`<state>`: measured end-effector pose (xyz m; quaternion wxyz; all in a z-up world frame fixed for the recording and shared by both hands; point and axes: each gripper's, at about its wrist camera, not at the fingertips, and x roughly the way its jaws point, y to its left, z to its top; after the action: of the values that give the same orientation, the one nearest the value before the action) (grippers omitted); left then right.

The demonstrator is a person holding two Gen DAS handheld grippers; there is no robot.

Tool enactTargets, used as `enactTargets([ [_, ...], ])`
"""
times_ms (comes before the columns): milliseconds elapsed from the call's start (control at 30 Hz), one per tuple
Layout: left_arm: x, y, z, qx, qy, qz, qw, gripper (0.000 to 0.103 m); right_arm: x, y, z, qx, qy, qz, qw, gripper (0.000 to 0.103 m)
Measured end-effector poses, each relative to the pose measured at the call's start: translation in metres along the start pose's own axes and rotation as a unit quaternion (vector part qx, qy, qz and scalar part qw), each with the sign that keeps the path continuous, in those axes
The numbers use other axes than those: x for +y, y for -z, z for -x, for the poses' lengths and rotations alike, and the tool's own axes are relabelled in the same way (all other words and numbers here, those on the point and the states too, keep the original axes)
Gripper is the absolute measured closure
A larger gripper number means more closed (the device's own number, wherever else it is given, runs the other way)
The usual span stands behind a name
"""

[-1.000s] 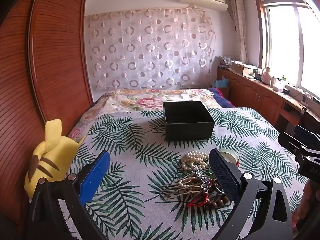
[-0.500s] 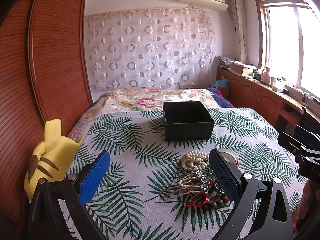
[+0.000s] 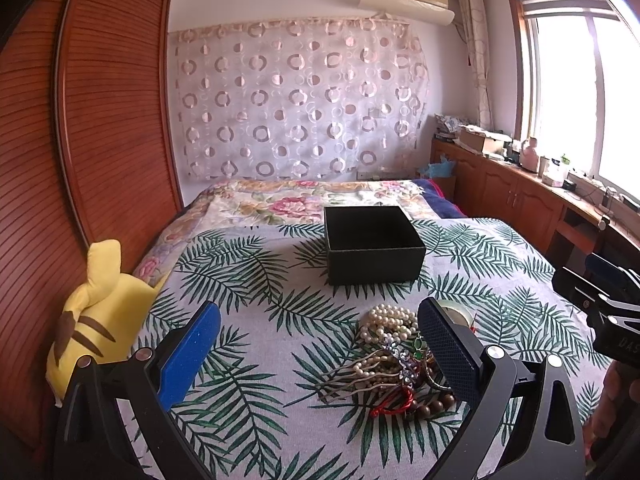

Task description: Organize jewelry

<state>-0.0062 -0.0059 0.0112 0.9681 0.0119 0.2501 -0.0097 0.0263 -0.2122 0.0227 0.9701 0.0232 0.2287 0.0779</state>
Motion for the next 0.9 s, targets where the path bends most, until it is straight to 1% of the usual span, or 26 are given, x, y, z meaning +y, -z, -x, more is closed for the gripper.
enactTargets([
  [900, 0.0018, -0.0014, -0.0016, -0.004, 0.004, 0.004, 1.0000, 0.008, 0.0013, 0.0001, 0.0014, -0.002, -0.001, -0.001, 1.000, 0.002],
])
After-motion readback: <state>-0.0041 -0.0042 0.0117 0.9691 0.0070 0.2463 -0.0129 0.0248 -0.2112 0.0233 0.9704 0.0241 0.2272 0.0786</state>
